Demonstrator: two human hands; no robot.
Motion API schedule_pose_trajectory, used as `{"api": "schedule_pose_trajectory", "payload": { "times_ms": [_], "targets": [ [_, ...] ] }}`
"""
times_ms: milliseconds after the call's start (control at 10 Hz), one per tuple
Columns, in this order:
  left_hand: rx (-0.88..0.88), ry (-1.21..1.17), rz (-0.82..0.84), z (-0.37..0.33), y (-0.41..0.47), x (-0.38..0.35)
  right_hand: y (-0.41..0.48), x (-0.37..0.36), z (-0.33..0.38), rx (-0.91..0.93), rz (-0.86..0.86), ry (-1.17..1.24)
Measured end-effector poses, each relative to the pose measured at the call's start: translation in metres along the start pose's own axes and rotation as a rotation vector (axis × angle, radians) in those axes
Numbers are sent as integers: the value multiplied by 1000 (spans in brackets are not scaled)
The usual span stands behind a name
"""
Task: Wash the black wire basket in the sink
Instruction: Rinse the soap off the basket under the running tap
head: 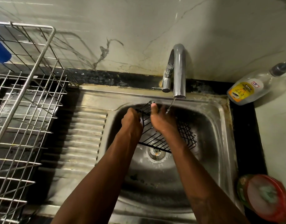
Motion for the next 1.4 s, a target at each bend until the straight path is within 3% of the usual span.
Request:
{"api": "schedule_pose_trajectory", "payload": {
  "times_ms": [100, 200, 300, 400, 600, 700, 800, 900, 1000, 1100, 1200, 1400],
  "targets": [
    [-240, 485, -67, -8, -9, 5, -19, 0, 3, 226, -266, -6],
    [-321, 476, -220, -6, -13, 1, -21, 0, -16, 440, -615, 120],
    [-441, 418, -261, -6, -34, -7, -27, 1, -36, 509, -809, 137],
    [-491, 445, -267, -1, -31, -10, -19, 6, -37, 447, -726, -60],
    [-858, 650, -119, -7, -46, -26, -13, 39, -28, 532, -417, 143],
    [-1016, 741, -64, -9, -60, -36, -5, 60, -28, 564, -409, -55],
    [-1265, 825, 90, -11, -78, -39, 1, 86, -33, 558, -295, 33],
    [-1423, 883, 251, -4, -97, -42, 10, 96, -36, 423, -198, 207],
    [-1544, 994, 296, 14, -112, -46, 18, 99, -37, 344, -379, 263],
    [-1527, 985, 282, 4, -86, -24, 17, 96, -37, 300, -536, 278],
    [-1490, 911, 286, -7, -73, -4, 17, 93, -32, 281, -545, 290],
    [-1608, 1147, 8, 18, -128, -35, 32, 85, -30, 261, -535, 313]
  ]
}}
Point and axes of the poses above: each hand's wrist, its own y-axis towards the middle knuckle, its own x-axis out of the back of the hand, z = x × y, the point moved 1 cm from there along y, towards the middle knuckle, and after that the axes turned 12 degrees about -z, right-handed, at the moved point
